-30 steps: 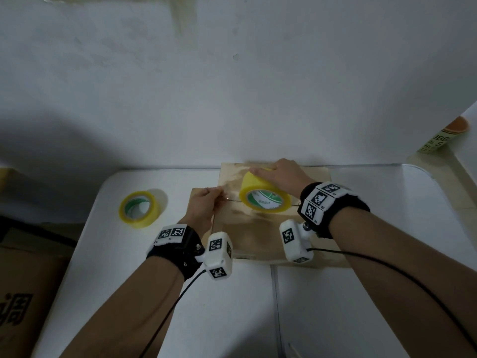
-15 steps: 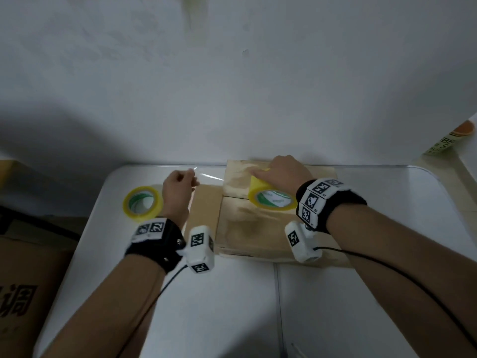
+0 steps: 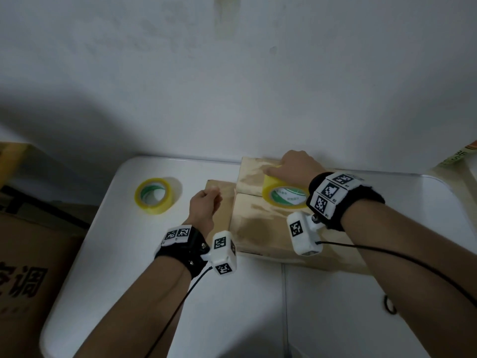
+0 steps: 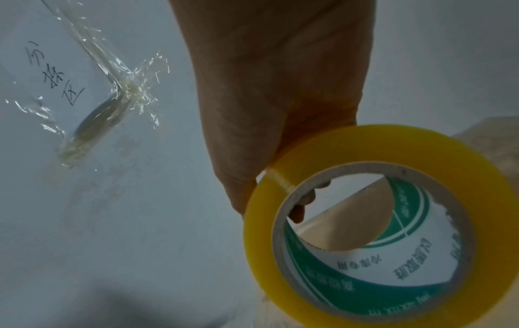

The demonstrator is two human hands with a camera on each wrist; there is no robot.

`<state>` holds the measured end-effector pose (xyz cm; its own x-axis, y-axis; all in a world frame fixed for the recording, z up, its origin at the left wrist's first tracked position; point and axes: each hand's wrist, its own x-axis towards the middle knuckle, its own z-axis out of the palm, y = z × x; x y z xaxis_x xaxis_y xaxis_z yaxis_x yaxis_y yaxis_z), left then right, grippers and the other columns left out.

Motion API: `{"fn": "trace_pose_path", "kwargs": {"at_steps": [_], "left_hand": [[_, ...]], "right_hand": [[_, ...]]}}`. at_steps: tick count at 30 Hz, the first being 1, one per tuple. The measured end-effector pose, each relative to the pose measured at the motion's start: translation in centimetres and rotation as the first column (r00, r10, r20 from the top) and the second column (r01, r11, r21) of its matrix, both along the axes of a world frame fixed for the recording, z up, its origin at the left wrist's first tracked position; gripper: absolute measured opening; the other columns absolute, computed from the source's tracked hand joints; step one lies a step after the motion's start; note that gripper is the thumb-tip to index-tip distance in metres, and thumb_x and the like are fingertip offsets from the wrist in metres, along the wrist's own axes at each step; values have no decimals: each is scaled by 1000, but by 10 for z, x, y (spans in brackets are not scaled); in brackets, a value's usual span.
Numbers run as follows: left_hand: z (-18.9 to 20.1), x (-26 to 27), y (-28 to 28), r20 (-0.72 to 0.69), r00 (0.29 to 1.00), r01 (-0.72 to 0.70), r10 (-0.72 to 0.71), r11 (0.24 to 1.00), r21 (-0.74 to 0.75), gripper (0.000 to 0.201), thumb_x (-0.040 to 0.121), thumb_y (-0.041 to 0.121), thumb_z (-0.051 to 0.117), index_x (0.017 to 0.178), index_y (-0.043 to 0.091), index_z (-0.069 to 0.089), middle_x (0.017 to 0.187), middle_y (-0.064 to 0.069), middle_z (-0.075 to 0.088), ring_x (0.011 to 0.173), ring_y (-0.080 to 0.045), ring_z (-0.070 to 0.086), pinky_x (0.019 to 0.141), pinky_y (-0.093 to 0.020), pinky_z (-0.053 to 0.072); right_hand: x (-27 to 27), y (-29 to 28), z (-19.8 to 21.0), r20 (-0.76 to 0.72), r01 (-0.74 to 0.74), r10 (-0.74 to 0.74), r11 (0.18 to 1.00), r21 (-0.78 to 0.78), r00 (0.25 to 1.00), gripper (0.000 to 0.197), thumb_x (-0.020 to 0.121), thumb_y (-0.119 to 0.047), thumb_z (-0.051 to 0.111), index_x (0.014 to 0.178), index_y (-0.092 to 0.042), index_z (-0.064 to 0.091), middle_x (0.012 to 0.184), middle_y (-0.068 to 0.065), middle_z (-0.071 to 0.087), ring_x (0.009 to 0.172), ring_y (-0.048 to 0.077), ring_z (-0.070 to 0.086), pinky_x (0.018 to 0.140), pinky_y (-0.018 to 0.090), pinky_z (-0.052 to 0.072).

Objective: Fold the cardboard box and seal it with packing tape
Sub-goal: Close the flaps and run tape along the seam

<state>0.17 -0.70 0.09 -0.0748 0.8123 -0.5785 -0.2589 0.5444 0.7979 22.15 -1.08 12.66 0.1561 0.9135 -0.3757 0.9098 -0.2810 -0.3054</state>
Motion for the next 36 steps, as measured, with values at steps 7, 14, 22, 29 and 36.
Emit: {"fn": "trace_pose_path", "kwargs": {"at_steps": [7, 14, 22, 29, 36], "left_hand": [[-7, 4, -2, 35, 999, -20, 22, 999, -50, 18, 92, 9, 61, 75, 11, 58, 73, -5, 59, 68, -13, 54, 70, -22, 47], [-14, 15, -3, 10, 999, -39, 41, 988, -148, 13, 92, 10, 60, 80, 9, 60, 74, -4, 61, 69, -13, 56, 68, -21, 49], [-11, 31, -9, -21, 988, 149, -156, 970, -194, 7, 97, 12, 53, 97, 6, 56, 83, -15, 61, 69, -24, 54, 53, -25, 49], [-15, 32, -6, -259, 881, 337, -396, 910, -243, 21, 99, 30, 44, 101, 15, 59, 101, -10, 63, 80, -24, 54, 65, -34, 45], [-1, 14, 5, -335, 779, 466, -531, 846, -258, 30, 100, 19, 47, 123, 4, 58, 129, -11, 57, 114, -27, 52, 93, -34, 46]], "right_hand": [[-11, -4, -2, 100, 2, -6, 999, 50, 995, 37, 80, -50, 55, 67, -16, 51, 72, 1, 54, 71, 25, 57, 57, 25, 39], [-11, -5, -5, 81, 21, -26, 998, 53, 996, 39, 78, -51, 55, 64, -15, 50, 67, 1, 53, 66, 23, 55, 51, 23, 34], [-11, -6, -9, 90, 24, -30, 998, 64, 996, 43, 80, -54, 54, 81, -11, 62, 79, 4, 60, 73, 24, 57, 59, 26, 40], [-11, -6, -14, 84, 40, -48, 995, 89, 995, 44, 79, -52, 55, 77, -9, 63, 68, 1, 56, 60, 19, 52, 53, 24, 37], [-10, -7, -15, 82, 49, -57, 994, 101, 995, 44, 78, -53, 55, 72, -10, 61, 72, 5, 61, 63, 22, 55, 58, 26, 43]]}}
